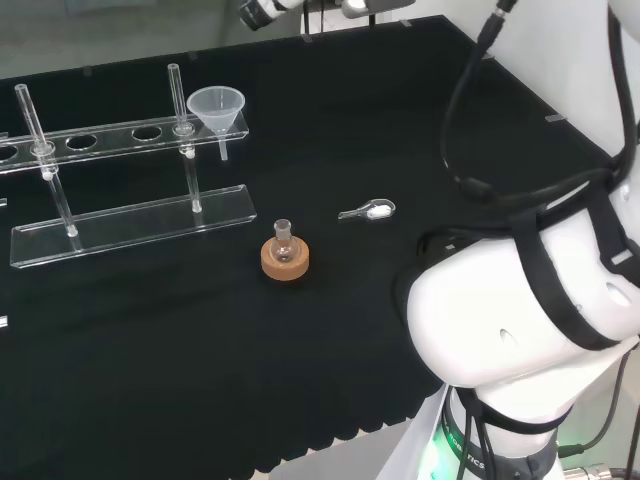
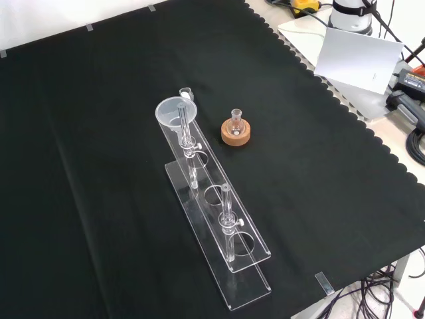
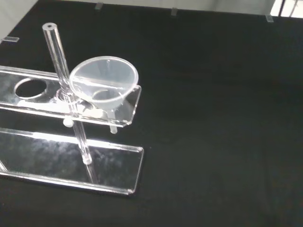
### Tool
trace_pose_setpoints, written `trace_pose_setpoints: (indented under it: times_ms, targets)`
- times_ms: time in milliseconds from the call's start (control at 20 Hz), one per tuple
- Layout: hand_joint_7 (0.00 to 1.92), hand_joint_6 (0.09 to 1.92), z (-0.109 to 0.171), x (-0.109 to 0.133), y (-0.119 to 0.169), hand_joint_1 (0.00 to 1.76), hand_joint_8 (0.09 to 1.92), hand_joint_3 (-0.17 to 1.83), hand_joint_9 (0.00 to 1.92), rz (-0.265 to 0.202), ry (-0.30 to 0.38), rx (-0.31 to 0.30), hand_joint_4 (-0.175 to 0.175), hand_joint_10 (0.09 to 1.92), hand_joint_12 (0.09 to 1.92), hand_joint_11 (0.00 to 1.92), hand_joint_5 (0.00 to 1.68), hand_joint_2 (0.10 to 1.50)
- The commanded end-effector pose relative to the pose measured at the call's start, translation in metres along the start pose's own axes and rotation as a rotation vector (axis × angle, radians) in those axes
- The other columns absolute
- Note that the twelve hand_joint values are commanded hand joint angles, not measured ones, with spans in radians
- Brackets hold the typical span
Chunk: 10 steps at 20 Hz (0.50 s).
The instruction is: Pick up the funnel from the transparent funnel stand.
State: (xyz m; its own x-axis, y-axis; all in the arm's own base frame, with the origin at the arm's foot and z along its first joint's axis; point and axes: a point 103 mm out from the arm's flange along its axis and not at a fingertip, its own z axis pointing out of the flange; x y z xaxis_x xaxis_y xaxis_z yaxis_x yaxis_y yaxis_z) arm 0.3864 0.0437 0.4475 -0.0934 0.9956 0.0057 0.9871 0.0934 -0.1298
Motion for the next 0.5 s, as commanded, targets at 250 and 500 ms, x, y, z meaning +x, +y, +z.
trace_pose_setpoints:
  times_ms: [250, 500]
  targets:
    - [0.00, 0.09, 0.028, 0.029, 0.055, 0.51, 0.09, 0.00, 0.00, -0.058, -0.011, 0.004, -0.039, 0.09, 0.40, 0.00, 0.00, 0.61]
    - [0.00, 0.09, 0.045, 0.036, 0.076, 0.52, 0.09, 0.00, 0.00, -0.056, -0.016, 0.034, -0.044, 0.09, 0.40, 0.00, 0.00, 0.61]
